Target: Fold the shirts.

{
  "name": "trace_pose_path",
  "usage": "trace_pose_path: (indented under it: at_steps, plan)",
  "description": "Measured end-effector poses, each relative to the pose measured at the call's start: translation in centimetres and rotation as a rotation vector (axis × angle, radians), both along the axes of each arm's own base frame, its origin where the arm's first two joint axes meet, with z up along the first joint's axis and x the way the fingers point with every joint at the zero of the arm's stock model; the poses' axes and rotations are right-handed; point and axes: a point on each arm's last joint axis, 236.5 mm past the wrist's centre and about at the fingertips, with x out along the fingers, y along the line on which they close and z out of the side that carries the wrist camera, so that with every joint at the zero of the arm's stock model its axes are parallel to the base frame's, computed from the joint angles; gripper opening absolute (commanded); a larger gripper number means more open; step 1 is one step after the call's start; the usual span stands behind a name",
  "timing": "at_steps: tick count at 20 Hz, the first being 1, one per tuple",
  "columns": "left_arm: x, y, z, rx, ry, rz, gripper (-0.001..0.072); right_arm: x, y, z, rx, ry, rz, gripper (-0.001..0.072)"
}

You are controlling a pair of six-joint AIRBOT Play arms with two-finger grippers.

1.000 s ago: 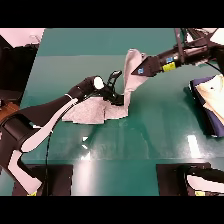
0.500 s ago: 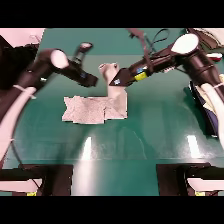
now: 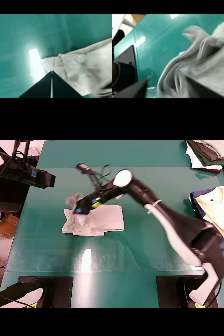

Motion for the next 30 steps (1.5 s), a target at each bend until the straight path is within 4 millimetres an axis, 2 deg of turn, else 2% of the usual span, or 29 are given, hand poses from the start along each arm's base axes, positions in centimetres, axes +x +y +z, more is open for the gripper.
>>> trace_pose_path:
  at_steps: [2, 3, 5, 8, 13, 14, 15, 16, 17, 19, 21, 23, 24, 25, 26, 28, 30]
  plan:
    - [-0.5, 0.4, 0.0, 0.008, 0.013, 0.006, 0.0020, -0.2, 0.8, -0.9, -0.008, 0.010, 0.019, 0.0522]
    - [-0.7, 0.6, 0.1, 0.011, 0.017, 0.008, 0.0019, -0.2, 0.3, -1.4, -0.023, 0.035, 0.022, 0.0522]
    - [-1.0, 0.8, 0.0, 0.015, 0.026, 0.011, 0.0019, -0.3, -2.2, -2.8, -0.076, 0.104, 0.029, 0.0522]
    - [-1.2, 0.9, 0.0, 0.019, 0.032, 0.013, 0.0019, 0.2, -8.1, -4.7, -0.153, 0.229, -0.018, 0.0451]
    - [-1.0, 0.9, 0.2, 0.017, 0.021, 0.013, 0.0019, 2.4, -19.0, -7.4, -0.194, 0.383, -0.286, 0.0454]
    - [-0.8, 0.9, 0.1, 0.016, 0.016, 0.014, 0.0019, 2.9, -20.6, -8.2, -0.192, 0.402, -0.356, 0.0497]
    - [-0.8, 0.9, 0.1, 0.015, 0.014, 0.014, 0.0019, 3.2, -22.2, -9.1, -0.196, 0.419, -0.421, 0.0664]
    - [-0.7, 0.8, 0.0, 0.011, 0.012, 0.013, 0.0019, 3.5, -23.4, -10.0, -0.198, 0.429, -0.477, 0.0718]
    - [-0.6, 0.7, -0.2, 0.008, 0.013, 0.012, 0.0019, 3.7, -24.2, -10.8, -0.199, 0.441, -0.522, 0.0717]
    - [-0.6, 0.5, -0.8, 0.003, 0.022, 0.010, 0.0019, 3.8, -25.0, -12.4, -0.201, 0.464, -0.580, 0.0673]
    - [-0.8, 0.4, -1.5, -0.003, 0.036, 0.008, 0.0019, 4.2, -24.6, -13.8, -0.194, 0.489, -0.615, 0.0672]
    - [-0.9, 0.1, -1.9, -0.013, 0.045, 0.005, 0.0020, 4.2, -23.1, -14.6, -0.182, 0.515, -0.613, 0.0672]
    - [-0.8, 0.1, -2.0, -0.016, 0.046, 0.004, 0.0019, 4.3, -22.1, -14.8, -0.169, 0.528, -0.611, 0.0645]
    - [-0.8, 0.0, -2.0, -0.020, 0.046, 0.003, 0.0019, 4.4, -21.0, -15.1, -0.160, 0.541, -0.605, 0.0561]
    - [-0.9, -0.1, -2.1, -0.022, 0.048, 0.002, 0.0019, 4.3, -19.8, -15.4, -0.153, 0.552, -0.597, 0.0529]
    - [-0.9, -0.2, -2.1, -0.027, 0.049, 0.002, 0.0019, 4.2, -17.7, -15.8, -0.139, 0.564, -0.576, 0.0351]
    - [-0.9, -0.3, -2.2, -0.030, 0.049, 0.001, 0.0019, 3.9, -16.0, -16.1, -0.139, 0.556, -0.550, 0.0017]
